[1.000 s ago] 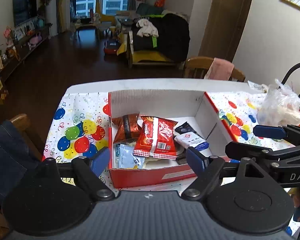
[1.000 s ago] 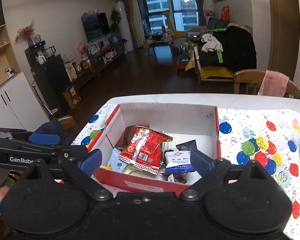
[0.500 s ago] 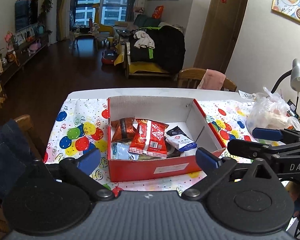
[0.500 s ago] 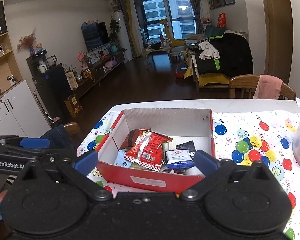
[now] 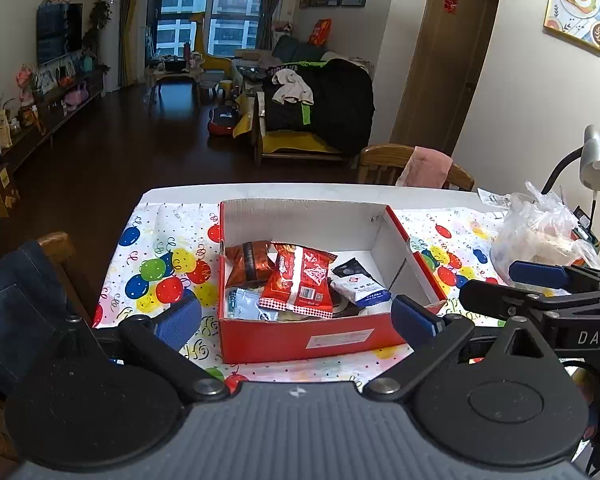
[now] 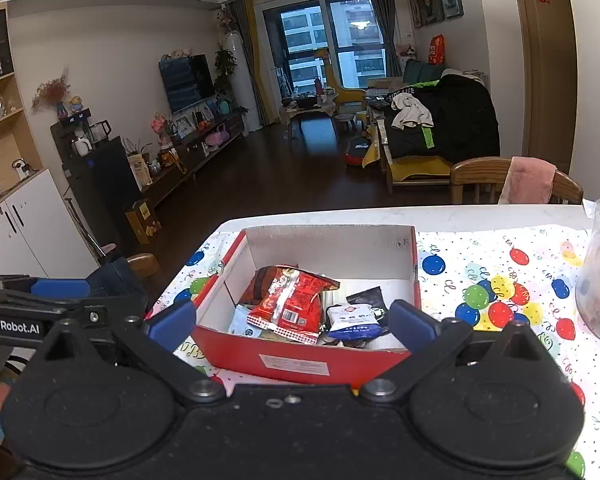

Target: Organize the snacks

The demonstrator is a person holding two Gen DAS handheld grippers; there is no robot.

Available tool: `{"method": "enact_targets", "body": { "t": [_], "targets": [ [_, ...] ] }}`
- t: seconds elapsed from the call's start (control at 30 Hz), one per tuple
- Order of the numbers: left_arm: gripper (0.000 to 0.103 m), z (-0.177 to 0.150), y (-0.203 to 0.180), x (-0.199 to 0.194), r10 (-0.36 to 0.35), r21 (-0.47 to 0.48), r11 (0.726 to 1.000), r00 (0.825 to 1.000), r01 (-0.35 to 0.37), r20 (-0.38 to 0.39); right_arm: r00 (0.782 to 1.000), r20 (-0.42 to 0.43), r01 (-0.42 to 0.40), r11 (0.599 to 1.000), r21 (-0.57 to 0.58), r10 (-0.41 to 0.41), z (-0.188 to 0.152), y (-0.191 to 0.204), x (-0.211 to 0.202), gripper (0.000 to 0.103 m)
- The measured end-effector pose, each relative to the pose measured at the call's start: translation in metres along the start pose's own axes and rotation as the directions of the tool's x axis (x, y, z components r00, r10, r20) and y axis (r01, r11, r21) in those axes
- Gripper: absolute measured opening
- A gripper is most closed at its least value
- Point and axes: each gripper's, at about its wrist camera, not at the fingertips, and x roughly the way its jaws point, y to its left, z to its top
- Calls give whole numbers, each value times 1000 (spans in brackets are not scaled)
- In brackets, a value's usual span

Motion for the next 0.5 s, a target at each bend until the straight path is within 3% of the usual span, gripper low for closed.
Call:
{"method": "enact_targets", "body": {
  "t": [0.5],
  "targets": [
    [102, 3, -2, 1, 8, 6, 1000, 1000, -8, 10, 1000, -1, 2, 1000, 14, -2, -1, -1, -2, 103]
  ]
}}
